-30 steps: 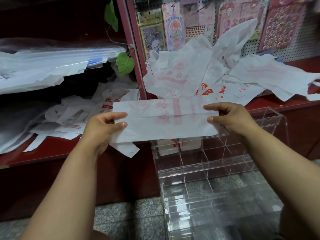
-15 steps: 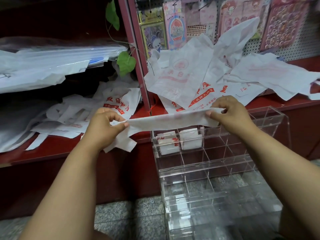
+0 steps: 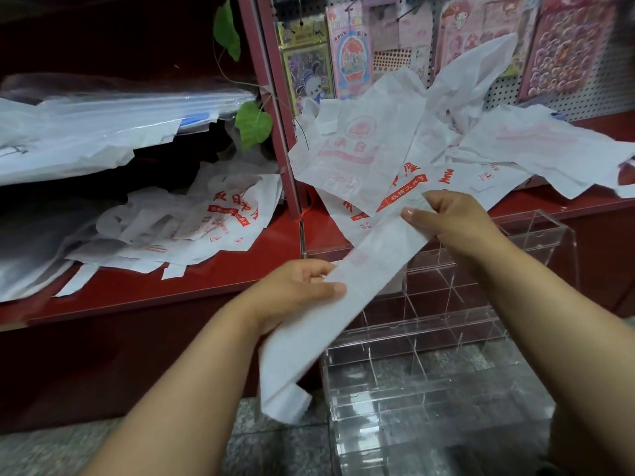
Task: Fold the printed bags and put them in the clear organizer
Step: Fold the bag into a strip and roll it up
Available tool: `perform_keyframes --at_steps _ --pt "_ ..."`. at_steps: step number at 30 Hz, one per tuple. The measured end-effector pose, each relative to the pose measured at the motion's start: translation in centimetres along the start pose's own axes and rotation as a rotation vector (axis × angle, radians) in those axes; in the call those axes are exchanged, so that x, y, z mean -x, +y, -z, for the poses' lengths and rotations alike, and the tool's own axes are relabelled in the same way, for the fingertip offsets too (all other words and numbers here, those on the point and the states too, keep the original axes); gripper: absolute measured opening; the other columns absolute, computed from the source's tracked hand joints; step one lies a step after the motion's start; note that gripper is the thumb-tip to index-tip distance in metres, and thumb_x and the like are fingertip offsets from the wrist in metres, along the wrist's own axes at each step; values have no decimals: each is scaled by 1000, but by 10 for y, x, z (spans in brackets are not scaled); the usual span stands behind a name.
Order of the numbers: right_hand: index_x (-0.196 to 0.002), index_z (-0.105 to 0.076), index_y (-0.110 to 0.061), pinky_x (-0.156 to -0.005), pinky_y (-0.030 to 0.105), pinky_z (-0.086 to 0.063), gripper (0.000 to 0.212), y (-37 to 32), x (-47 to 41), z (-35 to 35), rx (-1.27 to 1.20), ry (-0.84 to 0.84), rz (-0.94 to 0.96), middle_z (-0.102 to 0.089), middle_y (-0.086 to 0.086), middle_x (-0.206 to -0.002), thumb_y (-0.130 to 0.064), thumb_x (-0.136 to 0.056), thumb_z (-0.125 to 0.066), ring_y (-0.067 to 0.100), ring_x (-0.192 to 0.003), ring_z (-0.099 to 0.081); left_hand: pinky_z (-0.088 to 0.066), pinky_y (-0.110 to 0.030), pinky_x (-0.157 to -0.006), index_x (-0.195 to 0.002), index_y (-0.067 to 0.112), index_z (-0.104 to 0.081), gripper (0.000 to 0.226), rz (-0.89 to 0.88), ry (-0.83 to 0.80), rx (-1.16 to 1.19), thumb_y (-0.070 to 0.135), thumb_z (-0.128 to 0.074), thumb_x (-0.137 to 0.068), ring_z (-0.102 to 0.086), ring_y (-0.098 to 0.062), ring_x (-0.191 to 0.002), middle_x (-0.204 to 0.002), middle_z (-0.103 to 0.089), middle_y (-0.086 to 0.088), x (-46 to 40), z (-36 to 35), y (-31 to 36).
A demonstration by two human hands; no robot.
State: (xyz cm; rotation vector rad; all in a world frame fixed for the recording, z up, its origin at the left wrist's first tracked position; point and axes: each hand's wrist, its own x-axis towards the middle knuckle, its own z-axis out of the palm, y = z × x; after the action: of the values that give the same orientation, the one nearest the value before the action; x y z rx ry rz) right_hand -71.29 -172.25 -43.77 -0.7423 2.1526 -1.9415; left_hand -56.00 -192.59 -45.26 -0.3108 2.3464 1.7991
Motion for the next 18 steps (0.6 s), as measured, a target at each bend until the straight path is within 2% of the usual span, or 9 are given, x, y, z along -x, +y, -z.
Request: perform_keyframes --at_steps 2,4,6,8,11,14,16,18 --pt "-93 -72 -6 -75 31 -55 8 -1 2 -3 61 -47 10 -72 14 -98 -10 -87 -66 19 -80 -68 -55 -26 -64 -101 10 -72 12 -15 39 -28 16 -67 -91 -66 -17 -71 -91 -73 -9 -7 -20 0" --pt "-101 -70 -9 -76 32 -55 14 -2 2 -6 14 -64 8 -71 9 -101 -12 -88 -66 20 -87 -68 -54 -29 -65 -86 11 -73 8 -29 113 -33 17 -69 -90 -65 -18 -68 -83 -72 -7 -14 -33 0" --pt "-116 -60 -17 -77 24 -49 27 -1 0 -8 -66 -23 -8 -64 -3 -107 -21 -89 -65 12 -95 -63 -55 -31 -66 -87 6 -72 11 -37 197 86 16 -68 -90 -66 -20 -68 -82 -73 -9 -19 -40 1" --pt "-123 -53 -21 -77 22 -45 38 0 0 -9 -95 20 -51 -60 -5 -109 -33 -88 -64 7 -98 -59 -58 -34 -66 -89 4 -71 12 -49 298 307 14 -65 -91 -68 -21 -66 -82 -73 -11 -22 -43 3" --pt "-104 -62 -19 -75 27 -46 31 6 10 -20 -70 -114 -132 -67 1 -96 -41 -83 -65 11 -86 -61 -60 -33 -65 -91 3 -70 13 -93 397 523 13 -62 -93 -70 -22 -69 -84 -74 -13 -26 -46 6" --pt "-90 -67 -12 -75 32 -51 16 14 27 -41 44 -306 -147 -71 5 -81 -27 -84 -69 9 -73 -63 -60 -37 -67 -102 1 -69 16 -143 435 666 10 -58 -95 -73 -29 -80 -94 -74 -18 -27 -47 10" --pt "-87 -67 -3 -82 42 -54 17 18 32 -50 89 -314 -106 -71 19 -89 -19 -84 -71 17 -74 -63 -61 -44 -68 -101 2 -68 13 -151 475 726 9 -59 -95 -73 -32 -82 -96 -74 -19 -25 -49 14" --pt "-82 -66 0 -80 46 -54 18 17 34 -52 158 -296 -50 -69 23 -87 -17 -86 -69 20 -71 -60 -61 -45 -72 -101 4 -68 12 -172 493 749 9 -59 -95 -73 -31 -84 -97 -74 -17 -24 -50 18"
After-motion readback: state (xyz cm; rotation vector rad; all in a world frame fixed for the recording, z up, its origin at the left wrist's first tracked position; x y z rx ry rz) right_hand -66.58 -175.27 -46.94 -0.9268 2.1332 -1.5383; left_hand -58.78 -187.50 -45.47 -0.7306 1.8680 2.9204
